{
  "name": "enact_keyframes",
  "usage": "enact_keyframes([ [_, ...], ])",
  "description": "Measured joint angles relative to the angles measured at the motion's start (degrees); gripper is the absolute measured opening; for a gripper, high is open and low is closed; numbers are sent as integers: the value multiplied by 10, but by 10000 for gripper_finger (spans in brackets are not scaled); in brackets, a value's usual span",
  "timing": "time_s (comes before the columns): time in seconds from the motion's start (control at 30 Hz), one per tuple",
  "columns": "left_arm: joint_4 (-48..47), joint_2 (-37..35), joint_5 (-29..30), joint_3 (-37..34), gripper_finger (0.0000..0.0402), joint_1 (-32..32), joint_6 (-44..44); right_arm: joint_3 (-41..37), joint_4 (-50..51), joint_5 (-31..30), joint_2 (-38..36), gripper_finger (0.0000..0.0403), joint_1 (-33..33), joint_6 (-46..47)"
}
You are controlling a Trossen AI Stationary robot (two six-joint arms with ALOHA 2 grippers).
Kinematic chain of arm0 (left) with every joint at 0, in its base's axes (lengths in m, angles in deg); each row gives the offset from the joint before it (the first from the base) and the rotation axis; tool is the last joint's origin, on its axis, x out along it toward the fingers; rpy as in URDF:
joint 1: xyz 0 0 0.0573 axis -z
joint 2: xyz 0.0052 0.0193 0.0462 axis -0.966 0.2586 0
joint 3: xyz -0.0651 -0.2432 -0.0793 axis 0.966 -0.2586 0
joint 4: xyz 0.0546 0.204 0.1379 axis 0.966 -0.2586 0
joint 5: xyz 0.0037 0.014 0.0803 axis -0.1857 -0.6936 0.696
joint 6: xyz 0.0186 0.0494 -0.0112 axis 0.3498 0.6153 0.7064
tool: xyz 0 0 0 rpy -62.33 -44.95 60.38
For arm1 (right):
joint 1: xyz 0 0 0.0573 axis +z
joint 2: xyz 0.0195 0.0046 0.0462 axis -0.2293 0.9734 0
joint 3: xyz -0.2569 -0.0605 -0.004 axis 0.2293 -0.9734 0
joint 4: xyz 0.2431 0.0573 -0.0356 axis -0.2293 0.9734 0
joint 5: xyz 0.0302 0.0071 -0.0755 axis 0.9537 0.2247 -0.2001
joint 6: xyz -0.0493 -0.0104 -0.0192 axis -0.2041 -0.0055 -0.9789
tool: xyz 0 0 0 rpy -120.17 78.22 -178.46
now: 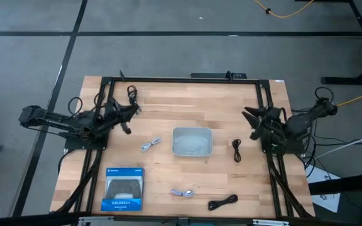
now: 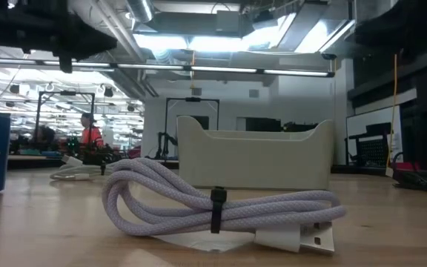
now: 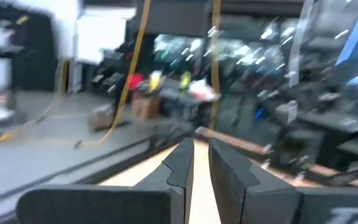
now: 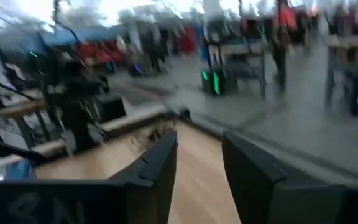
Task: Pick and place USB-C Cables
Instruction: Put the top charger cable into the gray bin
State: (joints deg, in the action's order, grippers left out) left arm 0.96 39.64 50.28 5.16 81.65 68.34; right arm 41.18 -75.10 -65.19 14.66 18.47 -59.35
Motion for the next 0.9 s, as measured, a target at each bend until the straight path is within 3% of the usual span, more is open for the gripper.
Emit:
enact_keyframes([
  [0.1, -42, 61, 27, 42, 43, -19, -22, 49, 137, 5, 52, 132, 0, 157],
  [0.23, -57, 141, 48, 81, 43, -50, -27, 89, 300, 94, 136, 132, -21, 395],
  [0.33, -58, 184, 49, 93, 43, -70, -27, 91, 367, 199, 206, 132, -52, 558],
  [0.47, -59, 218, 50, 97, 43, -90, -27, 91, 429, 399, 304, 132, -97, 740],
  [0.53, -59, 225, 49, 97, 43, -97, -27, 91, 439, 485, 349, 132, -110, 791],
  [0.63, -58, 226, 50, 97, 43, -103, -27, 91, 404, 553, 409, 132, -113, 807],
  [0.77, -58, 226, 50, 97, 43, -107, -27, 91, 345, 568, 456, 132, -113, 810],
  [0.9, -58, 226, 49, 97, 43, -106, -27, 91, 349, 572, 496, 132, -114, 849],
])
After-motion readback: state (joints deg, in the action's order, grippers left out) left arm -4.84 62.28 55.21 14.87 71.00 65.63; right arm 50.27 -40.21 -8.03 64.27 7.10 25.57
